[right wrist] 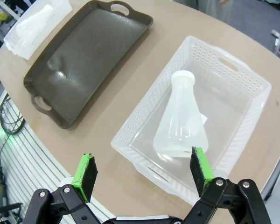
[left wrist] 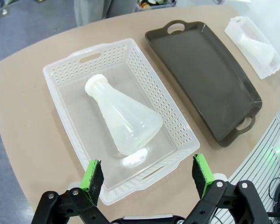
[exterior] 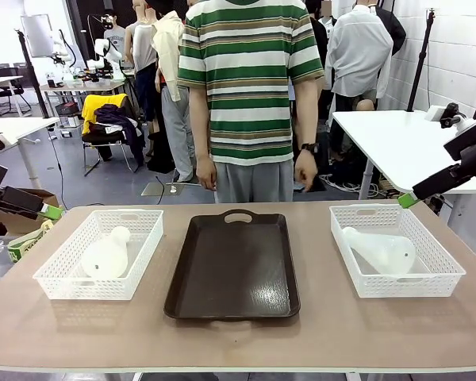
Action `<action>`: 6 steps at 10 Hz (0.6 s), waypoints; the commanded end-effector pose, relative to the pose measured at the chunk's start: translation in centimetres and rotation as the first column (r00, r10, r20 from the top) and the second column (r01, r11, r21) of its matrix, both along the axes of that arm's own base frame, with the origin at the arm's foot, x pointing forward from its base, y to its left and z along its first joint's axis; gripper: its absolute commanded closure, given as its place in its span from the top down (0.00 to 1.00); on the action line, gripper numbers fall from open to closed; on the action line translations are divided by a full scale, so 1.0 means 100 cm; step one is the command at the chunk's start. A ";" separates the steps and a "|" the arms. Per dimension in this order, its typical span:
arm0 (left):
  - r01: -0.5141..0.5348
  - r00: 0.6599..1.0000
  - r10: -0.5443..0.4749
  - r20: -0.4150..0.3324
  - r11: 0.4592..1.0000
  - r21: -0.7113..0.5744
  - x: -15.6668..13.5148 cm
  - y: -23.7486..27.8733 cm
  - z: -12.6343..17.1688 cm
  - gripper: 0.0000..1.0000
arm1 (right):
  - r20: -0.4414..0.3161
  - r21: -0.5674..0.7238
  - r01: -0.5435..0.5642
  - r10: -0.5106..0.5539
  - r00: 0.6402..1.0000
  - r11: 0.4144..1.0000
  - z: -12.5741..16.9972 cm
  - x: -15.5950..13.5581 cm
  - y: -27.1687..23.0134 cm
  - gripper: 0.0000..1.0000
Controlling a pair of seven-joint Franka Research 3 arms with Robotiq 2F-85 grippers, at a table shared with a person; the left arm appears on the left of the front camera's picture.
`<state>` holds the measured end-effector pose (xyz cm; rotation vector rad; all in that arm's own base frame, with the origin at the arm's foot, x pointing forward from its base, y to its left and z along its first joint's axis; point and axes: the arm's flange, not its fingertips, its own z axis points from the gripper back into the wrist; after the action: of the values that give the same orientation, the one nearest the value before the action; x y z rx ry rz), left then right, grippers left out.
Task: Prepare the laboratory tools.
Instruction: Pick up the Big flask that the person points to.
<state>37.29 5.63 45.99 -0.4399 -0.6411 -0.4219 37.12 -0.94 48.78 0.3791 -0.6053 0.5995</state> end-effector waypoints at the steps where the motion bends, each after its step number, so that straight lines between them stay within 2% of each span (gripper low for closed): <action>1: 0.015 1.000 -0.015 0.004 1.000 -0.012 0.001 0.001 -0.002 1.00 | -0.010 0.020 -0.002 0.002 1.000 1.000 -0.003 0.001 0.002 1.00; 6: 0.015 1.000 -0.015 0.004 1.000 -0.012 0.001 0.001 -0.002 1.00 | -0.010 0.020 -0.002 0.002 1.000 1.000 -0.003 0.001 0.002 1.00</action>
<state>37.29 5.61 46.00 -0.4395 -0.6409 -0.4223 37.12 -0.93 48.78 0.3790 -0.6051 0.5996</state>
